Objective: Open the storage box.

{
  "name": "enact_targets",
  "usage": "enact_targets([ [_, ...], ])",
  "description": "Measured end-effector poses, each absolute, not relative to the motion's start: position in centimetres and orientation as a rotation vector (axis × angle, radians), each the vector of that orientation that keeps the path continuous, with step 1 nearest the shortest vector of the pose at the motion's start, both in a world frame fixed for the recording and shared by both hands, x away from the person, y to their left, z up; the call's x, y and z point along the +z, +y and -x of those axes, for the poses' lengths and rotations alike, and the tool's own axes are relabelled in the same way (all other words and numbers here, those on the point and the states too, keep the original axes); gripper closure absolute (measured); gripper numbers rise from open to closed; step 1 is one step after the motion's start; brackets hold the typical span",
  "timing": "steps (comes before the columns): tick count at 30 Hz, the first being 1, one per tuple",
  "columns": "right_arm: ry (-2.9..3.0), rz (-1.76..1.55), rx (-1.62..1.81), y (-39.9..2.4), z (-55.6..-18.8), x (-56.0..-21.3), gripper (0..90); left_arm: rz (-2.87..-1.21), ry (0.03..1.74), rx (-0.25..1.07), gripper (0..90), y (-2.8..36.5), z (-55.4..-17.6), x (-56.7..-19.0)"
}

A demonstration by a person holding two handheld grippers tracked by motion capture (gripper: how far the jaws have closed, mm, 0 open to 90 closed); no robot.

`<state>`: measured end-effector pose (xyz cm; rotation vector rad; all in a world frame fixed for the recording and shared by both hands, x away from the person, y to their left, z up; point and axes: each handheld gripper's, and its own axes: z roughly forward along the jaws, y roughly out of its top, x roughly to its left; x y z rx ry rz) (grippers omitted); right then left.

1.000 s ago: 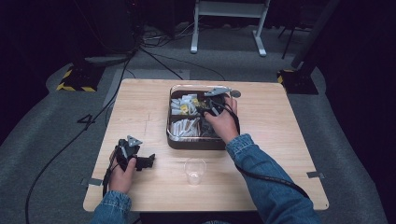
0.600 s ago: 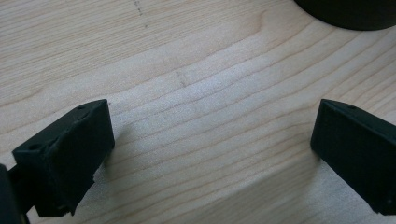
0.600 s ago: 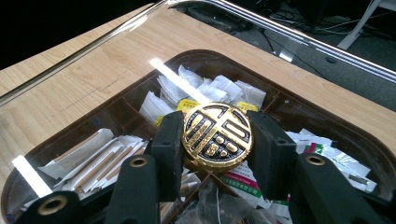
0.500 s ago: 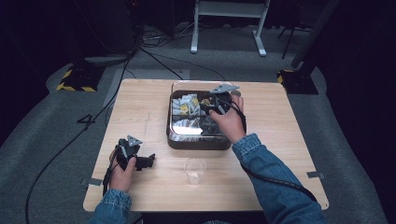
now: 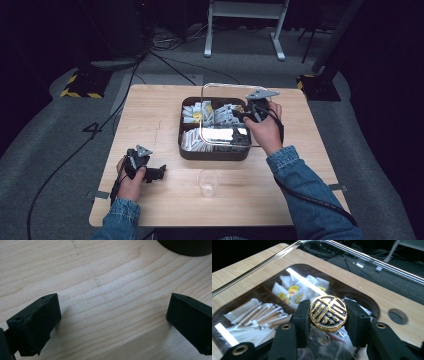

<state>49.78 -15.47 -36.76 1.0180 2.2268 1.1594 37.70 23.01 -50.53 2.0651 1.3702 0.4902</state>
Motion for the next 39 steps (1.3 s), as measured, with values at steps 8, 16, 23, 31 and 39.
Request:
enact_targets([
  [8,2.176,-1.084,1.140,-19.6,-49.4,-36.2,59.0,-2.062,1.378,0.496,0.0,22.9,-37.9,-50.5],
  [16,2.139,-1.130,1.113,-23.0,-49.6,-36.0,59.0,-2.061,1.378,0.497,0.0,22.9,-37.9,-50.5],
  [23,2.116,-1.167,1.083,-25.7,-49.7,-36.3,59.0,-2.059,1.380,0.501,0.0,22.9,-37.9,-50.5],
  [31,2.083,-1.226,1.061,-28.7,-50.0,-36.7,59.0,-2.059,1.380,0.501,0.0,22.9,-37.9,-50.5],
  [39,2.053,-1.273,1.038,-31.2,-50.3,-37.4,59.0,-2.059,1.380,0.501,0.0,22.9,-37.9,-50.5],
])
